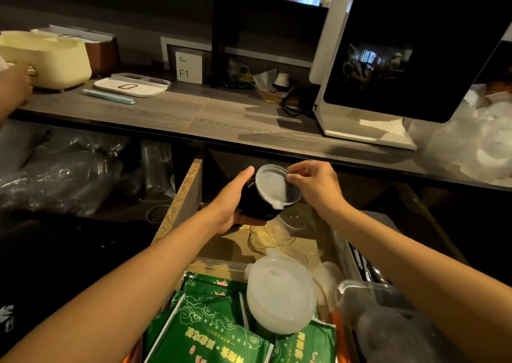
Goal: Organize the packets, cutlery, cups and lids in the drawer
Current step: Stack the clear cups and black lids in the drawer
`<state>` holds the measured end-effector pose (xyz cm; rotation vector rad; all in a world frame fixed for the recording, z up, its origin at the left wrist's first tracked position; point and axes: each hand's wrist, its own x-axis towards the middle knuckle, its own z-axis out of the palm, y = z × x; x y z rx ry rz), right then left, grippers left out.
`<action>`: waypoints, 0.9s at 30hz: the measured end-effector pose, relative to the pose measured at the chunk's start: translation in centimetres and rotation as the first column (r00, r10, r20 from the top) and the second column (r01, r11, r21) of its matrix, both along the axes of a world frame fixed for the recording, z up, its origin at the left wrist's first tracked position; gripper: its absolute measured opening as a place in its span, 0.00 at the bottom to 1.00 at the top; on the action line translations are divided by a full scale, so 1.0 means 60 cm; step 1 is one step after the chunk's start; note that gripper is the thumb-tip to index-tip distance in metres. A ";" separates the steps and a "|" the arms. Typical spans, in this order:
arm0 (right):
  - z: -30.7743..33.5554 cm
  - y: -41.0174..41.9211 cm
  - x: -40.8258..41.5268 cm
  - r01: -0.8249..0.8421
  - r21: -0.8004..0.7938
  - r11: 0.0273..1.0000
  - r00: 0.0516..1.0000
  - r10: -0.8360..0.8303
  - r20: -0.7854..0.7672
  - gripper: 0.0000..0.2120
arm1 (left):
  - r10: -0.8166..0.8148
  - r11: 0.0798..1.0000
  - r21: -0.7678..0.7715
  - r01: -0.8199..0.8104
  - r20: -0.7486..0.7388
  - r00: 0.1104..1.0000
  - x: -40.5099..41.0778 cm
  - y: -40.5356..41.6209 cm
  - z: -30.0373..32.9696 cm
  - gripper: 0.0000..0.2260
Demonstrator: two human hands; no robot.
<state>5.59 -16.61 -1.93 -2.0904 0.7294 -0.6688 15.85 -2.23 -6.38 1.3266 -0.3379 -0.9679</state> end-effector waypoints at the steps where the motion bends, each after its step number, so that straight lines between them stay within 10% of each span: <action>1: -0.009 0.004 0.006 -0.001 -0.031 1.000 1.000 0.001 0.001 0.08 | -0.018 1.000 -0.007 0.018 0.007 1.000 -0.002 0.002 0.001 0.22; 11: -0.006 0.016 -0.005 -0.278 -0.316 0.907 0.960 0.274 -0.058 0.10 | 0.043 0.999 -0.032 -0.043 -0.006 0.999 0.001 0.003 0.003 0.20; 15: -0.002 0.022 -0.028 -0.508 -0.180 0.843 0.859 0.480 -0.177 0.10 | 0.059 0.998 -0.030 -0.060 -0.045 0.997 0.002 0.005 0.007 0.23; 27: -0.014 0.029 -0.021 -0.415 0.006 0.910 0.910 0.415 -0.007 0.07 | 0.068 0.995 -0.072 -0.074 -0.084 0.994 -0.003 0.011 0.012 0.22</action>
